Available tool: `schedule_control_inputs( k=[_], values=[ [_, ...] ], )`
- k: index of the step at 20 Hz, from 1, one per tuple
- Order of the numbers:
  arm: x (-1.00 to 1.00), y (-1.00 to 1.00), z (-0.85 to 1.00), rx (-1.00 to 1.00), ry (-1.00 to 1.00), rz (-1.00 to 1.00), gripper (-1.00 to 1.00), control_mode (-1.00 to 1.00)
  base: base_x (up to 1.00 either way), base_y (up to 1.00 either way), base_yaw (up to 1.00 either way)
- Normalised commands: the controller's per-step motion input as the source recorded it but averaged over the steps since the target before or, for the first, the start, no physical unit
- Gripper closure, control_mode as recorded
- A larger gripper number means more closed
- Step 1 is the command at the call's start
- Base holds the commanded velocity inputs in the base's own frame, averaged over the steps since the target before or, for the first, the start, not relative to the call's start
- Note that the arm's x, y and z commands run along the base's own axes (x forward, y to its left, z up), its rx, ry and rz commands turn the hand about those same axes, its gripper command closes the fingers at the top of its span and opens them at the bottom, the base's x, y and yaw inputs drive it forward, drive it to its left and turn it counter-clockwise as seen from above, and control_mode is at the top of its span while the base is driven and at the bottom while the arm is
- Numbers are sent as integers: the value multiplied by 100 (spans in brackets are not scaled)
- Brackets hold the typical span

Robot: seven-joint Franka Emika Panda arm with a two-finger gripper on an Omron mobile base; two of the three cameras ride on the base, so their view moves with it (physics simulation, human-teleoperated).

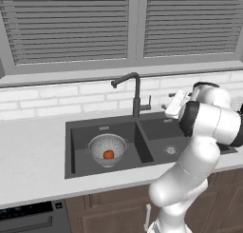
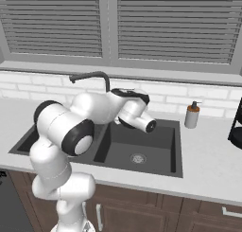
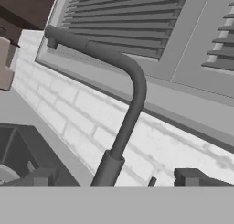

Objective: Put the colander in the sink, put the orange, orange in the colander, and turn on the sink faucet and pour water over the colander.

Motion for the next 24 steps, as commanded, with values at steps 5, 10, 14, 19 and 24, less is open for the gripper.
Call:
schedule_control_inputs(
  k=[5, 10, 14, 19, 24],
  values=[
    [28, 4, -20, 0, 0, -3, -100, -100, 0, 0, 0],
    [22, 5, -17, 0, 0, -7, -100, -100, 0, 0, 0],
    [26, 6, -12, 0, 2, -7, -100, -100, 0, 0, 0],
    [25, 11, -4, 0, 6, -3, -100, -100, 0, 0, 0],
    [14, 2, 0, 0, 13, 0, -100, -100, 0, 0, 0]
  ],
)
